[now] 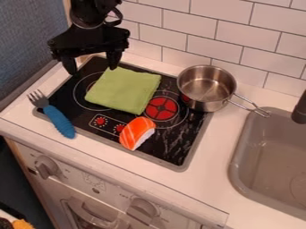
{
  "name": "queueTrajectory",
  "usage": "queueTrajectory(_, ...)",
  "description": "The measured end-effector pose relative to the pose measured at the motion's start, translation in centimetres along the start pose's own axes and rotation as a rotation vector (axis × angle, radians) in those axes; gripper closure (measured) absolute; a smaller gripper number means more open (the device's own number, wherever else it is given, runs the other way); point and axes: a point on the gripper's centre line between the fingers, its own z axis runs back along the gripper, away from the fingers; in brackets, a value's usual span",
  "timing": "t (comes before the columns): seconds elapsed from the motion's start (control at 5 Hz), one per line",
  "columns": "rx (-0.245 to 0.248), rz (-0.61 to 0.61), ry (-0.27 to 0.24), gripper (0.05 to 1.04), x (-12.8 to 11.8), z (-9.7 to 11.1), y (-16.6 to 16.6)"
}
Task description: Move the green cloth in the upper left corner of the burner
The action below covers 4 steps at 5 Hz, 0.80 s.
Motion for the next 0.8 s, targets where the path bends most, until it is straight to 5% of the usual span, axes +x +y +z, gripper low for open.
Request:
queueTrajectory(0.4, 0.012, -0.028, 0.097, 0.083, -0.9, -1.3, -1.0)
queueTrajectory(0.6, 0.072, -0.039, 0.144, 0.083, -0.8, -2.5, -2.1)
queueTrajectory(0.8, 0.080, -0.040, 0.211, 0.083, -0.7, -4.3, -3.1)
